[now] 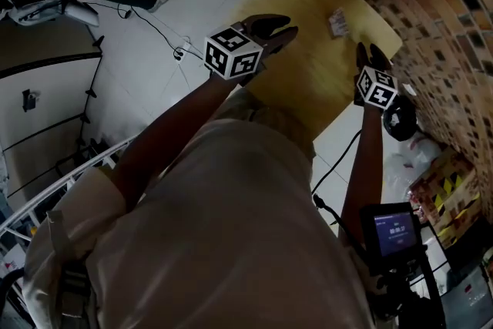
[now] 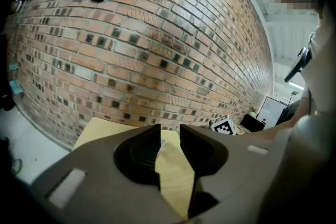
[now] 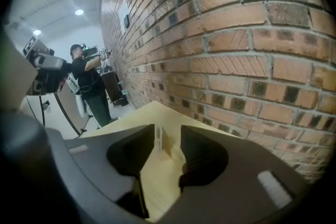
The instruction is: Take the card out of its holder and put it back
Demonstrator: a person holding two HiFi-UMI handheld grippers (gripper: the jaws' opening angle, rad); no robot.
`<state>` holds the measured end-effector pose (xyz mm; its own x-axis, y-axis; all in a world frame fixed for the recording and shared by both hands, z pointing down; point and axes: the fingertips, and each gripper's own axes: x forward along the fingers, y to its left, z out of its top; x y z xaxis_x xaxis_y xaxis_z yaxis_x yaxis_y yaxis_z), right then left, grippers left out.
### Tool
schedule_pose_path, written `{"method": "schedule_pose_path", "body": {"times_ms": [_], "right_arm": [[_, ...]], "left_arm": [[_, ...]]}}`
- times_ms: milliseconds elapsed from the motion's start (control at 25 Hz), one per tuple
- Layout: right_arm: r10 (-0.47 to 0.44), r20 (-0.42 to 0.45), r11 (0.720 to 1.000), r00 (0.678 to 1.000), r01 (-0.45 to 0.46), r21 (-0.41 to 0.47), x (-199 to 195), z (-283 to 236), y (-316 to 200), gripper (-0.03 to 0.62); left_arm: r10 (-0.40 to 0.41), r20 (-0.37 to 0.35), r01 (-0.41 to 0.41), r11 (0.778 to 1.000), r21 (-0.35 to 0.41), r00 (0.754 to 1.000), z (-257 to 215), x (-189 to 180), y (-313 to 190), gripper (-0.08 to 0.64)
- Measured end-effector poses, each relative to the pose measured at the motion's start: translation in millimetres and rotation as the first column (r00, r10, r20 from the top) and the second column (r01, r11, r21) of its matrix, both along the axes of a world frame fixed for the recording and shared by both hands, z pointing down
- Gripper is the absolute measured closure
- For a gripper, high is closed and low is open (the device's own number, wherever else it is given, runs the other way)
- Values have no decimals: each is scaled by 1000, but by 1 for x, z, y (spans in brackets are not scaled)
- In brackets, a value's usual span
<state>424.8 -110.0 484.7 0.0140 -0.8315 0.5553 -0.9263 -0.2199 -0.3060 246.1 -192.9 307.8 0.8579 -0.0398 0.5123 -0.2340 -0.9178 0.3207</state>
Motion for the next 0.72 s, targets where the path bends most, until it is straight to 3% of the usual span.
{"method": "schedule_pose_path", "body": {"times_ms": [320,720], "right_arm": [[114,-18,986,993,-111,125,16,-69,25,454],[242,-110,955,964,-217,203,16,-163,50,468]], "left_arm": [[36,-53,-38,999,-33,998,2,15,11,425],[91,-84,-93,995,-22,992,-5,0,-24,431]]}}
